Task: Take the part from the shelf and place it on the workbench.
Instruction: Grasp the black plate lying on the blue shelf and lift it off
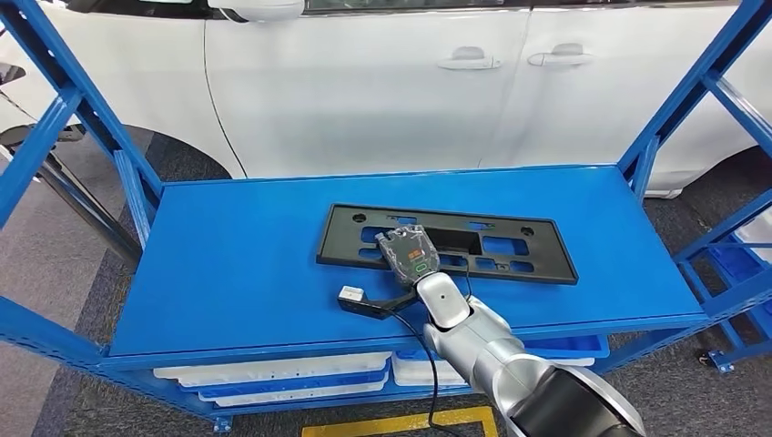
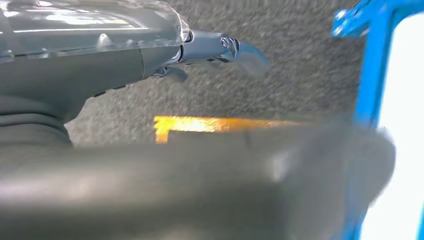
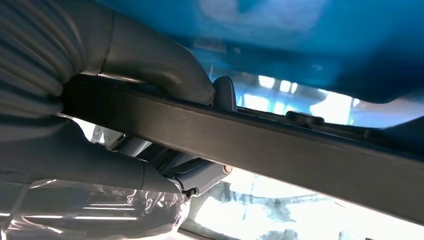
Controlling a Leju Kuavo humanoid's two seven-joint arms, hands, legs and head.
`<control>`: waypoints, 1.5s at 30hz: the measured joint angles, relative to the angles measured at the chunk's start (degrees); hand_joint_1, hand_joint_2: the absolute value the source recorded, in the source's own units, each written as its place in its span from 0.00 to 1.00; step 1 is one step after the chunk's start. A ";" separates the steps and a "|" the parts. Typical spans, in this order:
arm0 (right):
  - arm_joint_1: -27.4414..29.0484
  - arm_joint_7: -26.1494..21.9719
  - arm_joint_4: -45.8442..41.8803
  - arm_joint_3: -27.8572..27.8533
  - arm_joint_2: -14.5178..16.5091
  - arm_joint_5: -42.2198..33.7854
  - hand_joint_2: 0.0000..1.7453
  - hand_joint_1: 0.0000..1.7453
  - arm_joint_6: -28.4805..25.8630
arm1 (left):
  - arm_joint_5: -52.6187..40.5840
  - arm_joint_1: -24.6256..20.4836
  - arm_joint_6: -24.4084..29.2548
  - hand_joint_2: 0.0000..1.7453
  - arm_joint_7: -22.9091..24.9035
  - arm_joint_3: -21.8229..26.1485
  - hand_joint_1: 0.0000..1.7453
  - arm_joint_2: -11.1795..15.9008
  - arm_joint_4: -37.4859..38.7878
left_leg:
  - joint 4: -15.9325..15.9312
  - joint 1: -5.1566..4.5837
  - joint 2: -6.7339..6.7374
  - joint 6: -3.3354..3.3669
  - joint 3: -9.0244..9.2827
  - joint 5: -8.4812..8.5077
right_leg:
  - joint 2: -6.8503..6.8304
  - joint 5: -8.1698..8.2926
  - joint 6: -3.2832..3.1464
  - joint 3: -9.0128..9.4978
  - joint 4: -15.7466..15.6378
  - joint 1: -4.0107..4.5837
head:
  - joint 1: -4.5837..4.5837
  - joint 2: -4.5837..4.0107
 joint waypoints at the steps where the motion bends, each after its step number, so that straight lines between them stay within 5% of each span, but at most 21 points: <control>1: 0.07 -0.16 0.02 -0.28 -0.03 0.02 1.00 1.00 -0.28 | -0.17 -0.10 -0.07 1.00 -0.74 -0.08 0.00 0.02 0.00 | -0.07 0.04 0.02 0.19 -0.05 0.08 | -0.02 -1.73 0.29 -1.43 3.03 -0.13 | 0.01 0.00; 3: 0.38 -0.62 0.06 -0.77 -0.11 0.02 1.00 1.00 -1.01 | -0.47 -0.21 -0.22 1.00 -2.11 -0.22 0.00 0.05 0.00 | -0.06 -0.01 0.02 0.33 -0.23 0.12 | -0.04 -5.26 0.71 -5.41 11.11 -0.32 | 0.01 0.00; 5: 0.65 -1.09 0.07 -1.24 -0.19 0.02 1.00 1.00 -1.78 | -0.62 -0.22 -0.37 1.00 -2.93 -0.28 0.00 0.10 0.00 | -0.04 -0.04 -0.02 0.32 -0.24 0.11 | -0.05 -5.44 0.76 -7.31 14.58 -0.36 | 0.01 0.00; 6: 0.67 -1.28 0.06 -1.48 -0.21 0.02 1.00 1.00 -2.11 | -0.60 -0.22 -0.43 1.00 -3.14 -0.29 0.00 0.12 0.00 | -0.04 -0.04 -0.07 0.30 -0.17 0.09 | -0.05 -3.83 0.61 -6.55 12.75 -0.34 | 0.01 0.00; 9: 0.64 -2.27 -1.37 -2.36 -0.32 -0.02 1.00 1.00 -3.25 | -0.06 -0.26 -0.78 1.00 -3.81 -0.29 0.00 0.13 0.00 | -0.02 -0.13 -0.22 -0.06 0.03 -0.06 | -0.01 1.78 -0.47 -1.10 0.83 0.00 | 0.01 0.00; 11: 1.18 -3.95 -4.64 -3.42 -0.46 -0.20 1.00 1.00 -4.02 | 0.68 -0.22 -1.66 1.00 -4.66 -0.27 0.00 0.16 0.00 | -0.04 -0.17 -0.18 -0.62 -0.06 -0.14 | 0.03 2.38 -1.01 0.22 -2.36 0.39 | 0.01 0.00; 14: 3.62 -11.28 -13.72 -7.14 -0.58 -3.67 1.00 1.00 -4.40 | 2.34 -0.20 -4.15 1.00 -6.15 -0.11 0.00 0.33 0.00 | 0.16 -0.12 -0.10 -1.62 -0.07 -0.61 | -0.05 2.66 -1.75 0.58 -3.21 0.21 | 0.00 0.00; 16: 6.39 -24.01 -22.86 -11.22 -0.18 -14.09 1.00 1.00 -4.50 | 3.54 -0.21 -5.73 1.00 -6.99 0.18 0.00 0.45 0.00 | 3.91 -0.12 -0.07 -2.00 -1.52 -3.15 | -0.26 2.90 -2.28 1.12 -3.96 -0.10 | -0.01 0.00; 18: 10.00 -39.20 -34.05 -14.61 -0.21 -33.16 1.00 1.00 -4.48 | 4.12 -0.25 -6.67 1.00 -7.52 0.50 0.00 0.48 0.00 | 11.47 -0.09 -0.06 -2.22 -4.82 -6.94 | -0.48 2.74 -2.57 1.35 -3.98 0.09 | -0.01 0.00; 20: 13.46 -46.39 -46.94 -15.04 -1.65 -55.81 1.00 1.00 -3.28 | 4.36 -0.36 -6.99 1.00 -7.54 0.75 0.00 0.53 0.00 | 15.86 -0.07 -0.01 -2.38 -6.90 -7.98 | -0.81 2.45 -2.59 1.50 -3.77 0.20 | -0.01 0.00; 22: 16.16 -46.57 -60.36 -14.30 -3.97 -74.45 1.00 1.00 0.44 | 4.97 -0.36 -7.14 1.00 -7.53 1.10 0.00 0.64 0.00 | 11.60 0.06 0.07 -2.51 -4.84 -4.85 | -0.99 2.01 -2.38 1.51 -3.26 0.07 | -0.01 0.00; 24: 18.31 -46.51 -71.56 -13.65 -5.68 -82.92 1.00 1.00 5.60 | 5.60 -0.39 -7.35 1.00 -7.77 1.45 0.00 0.76 0.00 | 4.16 0.13 0.06 -2.50 -1.24 -1.91 | -0.67 1.47 -1.94 1.12 -2.24 -0.02 | -0.01 0.00; 26: 19.78 -46.49 -80.11 -12.71 -6.70 -83.23 1.00 1.00 11.41 | 5.87 -0.66 -7.65 1.00 -8.26 1.65 0.00 0.80 0.00 | 1.22 -0.06 -0.02 -1.95 0.12 -1.51 | -0.15 1.25 -1.37 0.54 -1.48 0.02 | -0.02 0.00; 30: 22.69 -46.45 -92.35 -12.61 -7.51 -88.12 1.00 1.00 29.36 | 6.33 -0.80 -8.34 1.00 -9.79 1.79 0.00 0.78 0.00 | 0.75 0.12 -0.12 -0.41 0.28 -1.29 | 0.01 0.16 -0.27 0.03 -0.36 -0.04 | 0.00 -0.01; 33: 25.11 -46.44 -96.78 -13.92 -7.25 -91.88 1.00 1.00 42.04 | 6.52 -0.78 -8.29 1.00 -10.24 1.90 0.00 0.76 0.00 | 0.56 0.23 -0.05 0.19 0.32 -1.05 | -0.02 -4.89 0.42 -4.32 9.11 -0.34 | 0.01 0.00; 35: 26.85 -46.43 -98.03 -14.75 -6.81 -92.69 1.00 1.00 47.79 | 6.51 -0.71 -8.04 1.00 -10.21 2.07 0.00 0.76 0.00 | 0.59 0.20 -0.01 0.27 0.29 -0.96 | -0.03 -6.61 0.63 -6.96 14.65 -0.52 | 0.01 0.00; 37: 27.93 -46.42 -98.34 -15.29 -6.23 -93.11 1.00 1.00 51.15 | 6.49 -0.64 -7.62 1.00 -10.07 2.19 0.00 0.76 0.00 | 0.60 0.19 -0.07 0.21 0.34 -0.93 | -0.03 -4.11 0.50 -5.37 11.59 -0.65 | 0.01 0.00; 40: 28.45 -46.42 -98.37 -15.64 -5.43 -93.90 1.00 1.00 53.95 | 6.43 -0.63 -6.83 1.00 -9.78 2.21 0.00 0.74 0.00 | 0.59 0.05 -0.17 -0.28 0.27 -0.74 | 0.03 0.71 -0.14 0.41 0.06 -0.43 | 0.01 0.00; 45: 29.14 -46.40 -98.35 -15.66 -4.79 -95.14 1.00 1.00 55.30 | 6.39 -0.52 -6.20 1.00 -9.25 2.29 0.00 0.77 0.00 | 1.00 -0.03 -0.18 -2.00 -0.34 -1.08 | -0.13 2.25 -1.52 0.57 -2.43 -0.35 | -0.01 0.00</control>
